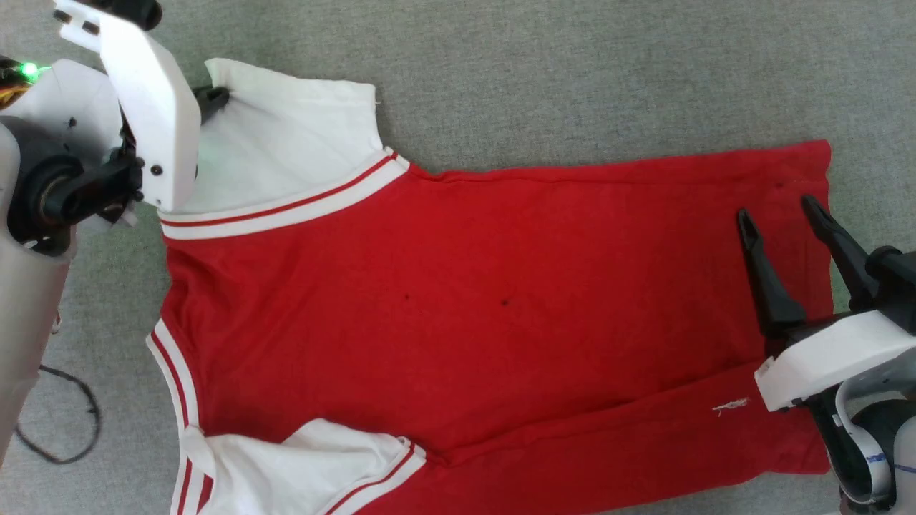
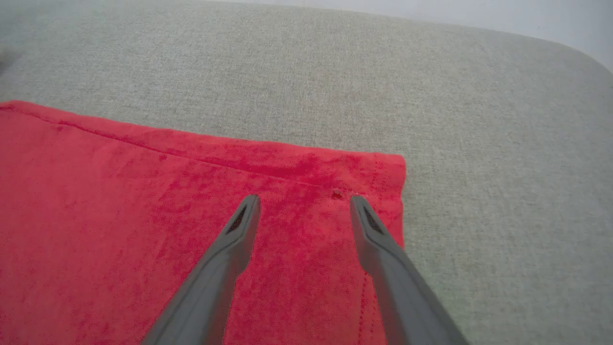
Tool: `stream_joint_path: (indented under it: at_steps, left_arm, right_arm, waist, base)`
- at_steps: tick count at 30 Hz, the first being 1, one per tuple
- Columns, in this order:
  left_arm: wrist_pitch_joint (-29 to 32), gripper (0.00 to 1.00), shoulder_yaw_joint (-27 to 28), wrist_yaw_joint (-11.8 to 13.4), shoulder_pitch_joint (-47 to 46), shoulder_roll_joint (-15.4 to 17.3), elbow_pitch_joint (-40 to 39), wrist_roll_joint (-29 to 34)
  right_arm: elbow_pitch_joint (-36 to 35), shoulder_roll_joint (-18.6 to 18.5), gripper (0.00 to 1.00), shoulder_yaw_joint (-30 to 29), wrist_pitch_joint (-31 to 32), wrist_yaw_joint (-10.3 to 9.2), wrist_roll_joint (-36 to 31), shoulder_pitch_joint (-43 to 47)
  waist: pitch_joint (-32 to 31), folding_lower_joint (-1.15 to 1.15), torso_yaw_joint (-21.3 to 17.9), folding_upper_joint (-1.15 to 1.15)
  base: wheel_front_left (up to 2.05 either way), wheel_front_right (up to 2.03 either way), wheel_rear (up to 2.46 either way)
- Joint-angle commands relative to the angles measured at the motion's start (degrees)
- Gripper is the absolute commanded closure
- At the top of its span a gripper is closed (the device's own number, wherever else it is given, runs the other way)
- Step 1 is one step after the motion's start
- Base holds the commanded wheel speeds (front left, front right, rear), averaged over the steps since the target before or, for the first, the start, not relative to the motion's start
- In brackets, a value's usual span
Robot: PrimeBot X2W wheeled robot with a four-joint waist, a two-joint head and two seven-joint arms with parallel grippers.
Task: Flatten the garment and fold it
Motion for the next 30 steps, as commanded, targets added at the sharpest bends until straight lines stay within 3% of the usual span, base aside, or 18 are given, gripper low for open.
stream_joint_path:
  at_steps: [1,7,12,16,23,30]
  left_arm:
    - [0.2,1.0,-1.6,0.0,3.6,-0.5,1.1,-0.2]
    - [-4.1,1.0,-0.9,-0.2,3.9,-0.9,0.8,0.5]
    - [-6.5,1.0,-0.9,-0.5,4.1,-1.4,1.5,0.5]
    - [-7.6,1.0,-1.3,-0.7,4.4,-1.7,2.3,0.4]
    - [-8.3,1.0,-1.8,-0.9,4.3,-2.3,3.1,0.0]
    - [-8.5,1.0,-2.1,-0.9,3.7,-2.6,3.1,-0.1]
  right_arm:
    - [0.1,0.1,0.0,-0.1,-0.3,-0.04,-0.3,-1.2]
    - [-0.4,-1.6,0.0,-0.6,1.2,-0.04,-0.4,-3.0]
    - [-0.3,-4.9,0.0,-2.2,6.5,-0.04,0.2,-7.2]
    - [0.6,-7.5,0.0,-3.8,14.5,-0.04,1.6,-11.8]
    - [2.4,-10.8,0.0,-5.2,35.7,-0.04,6.9,-16.1]
    - [3.2,-10.9,0.0,-6.2,43.6,-0.04,9.5,-17.7]
  waist:
    - [-0.1,0.01,0.2,0.0]
    - [-0.8,0.01,1.3,0.0]
    - [-1.5,0.01,1.9,0.0]
    - [-2.1,0.01,2.2,0.0]
    - [-2.6,0.01,2.9,0.0]
    - [-1.5,0.01,3.6,0.0]
  base:
    - [0.0,0.0,0.0]
    - [0.0,0.0,0.0]
    - [0.0,0.0,0.0]
    - [0.0,0.0,0.0]
    - [0.0,0.0,0.0]
    - [0.0,0.0,0.0]
